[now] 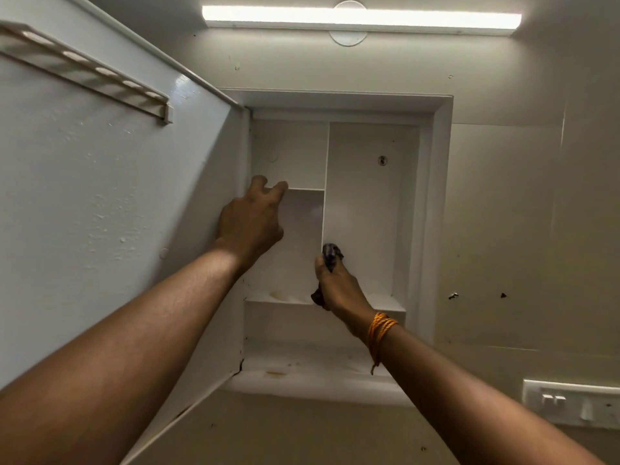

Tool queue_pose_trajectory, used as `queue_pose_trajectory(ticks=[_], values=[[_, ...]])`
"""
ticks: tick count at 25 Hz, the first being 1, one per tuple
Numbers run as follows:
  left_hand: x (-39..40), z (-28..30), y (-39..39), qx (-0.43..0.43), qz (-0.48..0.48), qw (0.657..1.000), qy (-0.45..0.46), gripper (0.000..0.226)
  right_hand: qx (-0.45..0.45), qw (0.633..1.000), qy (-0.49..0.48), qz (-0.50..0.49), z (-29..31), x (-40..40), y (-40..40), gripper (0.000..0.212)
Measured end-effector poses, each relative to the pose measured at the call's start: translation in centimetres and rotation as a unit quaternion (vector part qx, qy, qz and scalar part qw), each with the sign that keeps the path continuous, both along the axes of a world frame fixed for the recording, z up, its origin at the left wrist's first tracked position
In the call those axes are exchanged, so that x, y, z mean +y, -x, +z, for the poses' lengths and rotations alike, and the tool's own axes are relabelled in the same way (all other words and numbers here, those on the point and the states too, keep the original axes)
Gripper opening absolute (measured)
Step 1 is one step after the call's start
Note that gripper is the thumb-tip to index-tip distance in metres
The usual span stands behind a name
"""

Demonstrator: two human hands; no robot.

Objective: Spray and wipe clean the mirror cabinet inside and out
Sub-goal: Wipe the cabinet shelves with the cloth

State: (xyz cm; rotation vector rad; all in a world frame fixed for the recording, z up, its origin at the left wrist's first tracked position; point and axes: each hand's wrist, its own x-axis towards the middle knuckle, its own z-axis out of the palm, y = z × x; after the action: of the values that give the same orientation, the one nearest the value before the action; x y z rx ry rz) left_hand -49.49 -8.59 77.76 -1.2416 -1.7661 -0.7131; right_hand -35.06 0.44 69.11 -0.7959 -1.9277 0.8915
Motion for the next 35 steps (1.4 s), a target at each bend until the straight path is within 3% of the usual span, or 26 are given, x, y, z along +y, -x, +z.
queue_pose_trajectory(ticks=[4, 7, 9, 13, 20, 23, 24, 28, 31, 35], values=[[-0.2, 0.3, -0.2, -0.014, 0.003, 1.0, 0.011, 0.065, 0.115, 0.984, 0.137, -0.001, 2.0, 0.8, -1.0, 0.047], [-0.2, 0.8, -0.4, -0.008, 0.013, 1.0, 0.015, 0.058, 0.289, 0.91, 0.293, 0.047, 5.1, 2.2, -1.9, 0.048], [-0.2, 1.0, -0.4, -0.007, 0.016, 1.0, 0.018, 0.056, 0.369, 0.875, 0.308, 0.066, 8.0, 2.6, -2.8, 0.053], [0.1, 0.9, -0.1, 0.001, 0.014, 1.0, 0.014, 0.057, 0.499, 0.824, 0.258, 0.069, 14.7, 0.9, -4.6, 0.035], [0.2, 0.8, 0.2, 0.005, 0.017, 1.0, 0.02, 0.064, 0.533, 0.816, 0.212, 0.08, 20.6, 0.3, -3.5, 0.018], [0.2, 0.8, 0.3, 0.006, 0.02, 1.0, 0.021, 0.065, 0.49, 0.855, 0.155, 0.073, 22.4, 0.8, -2.8, 0.061], [0.1, 0.8, 0.3, 0.007, 0.018, 1.0, 0.022, 0.065, 0.487, 0.858, 0.144, 0.078, 22.9, 0.6, -2.7, 0.067], [0.1, 0.9, 0.4, -0.009, 0.003, 1.0, 0.028, 0.069, 0.511, 0.84, 0.156, 0.094, 23.8, -1.3, -2.2, 0.056], [0.3, 0.9, 0.2, -0.01, -0.005, 1.0, 0.027, 0.07, 0.49, 0.851, 0.158, 0.101, 23.3, -1.8, -1.0, 0.066], [0.4, 0.8, 0.2, -0.001, 0.004, 1.0, 0.031, 0.072, 0.442, 0.883, 0.128, 0.092, 22.8, -3.0, 0.7, 0.063]])
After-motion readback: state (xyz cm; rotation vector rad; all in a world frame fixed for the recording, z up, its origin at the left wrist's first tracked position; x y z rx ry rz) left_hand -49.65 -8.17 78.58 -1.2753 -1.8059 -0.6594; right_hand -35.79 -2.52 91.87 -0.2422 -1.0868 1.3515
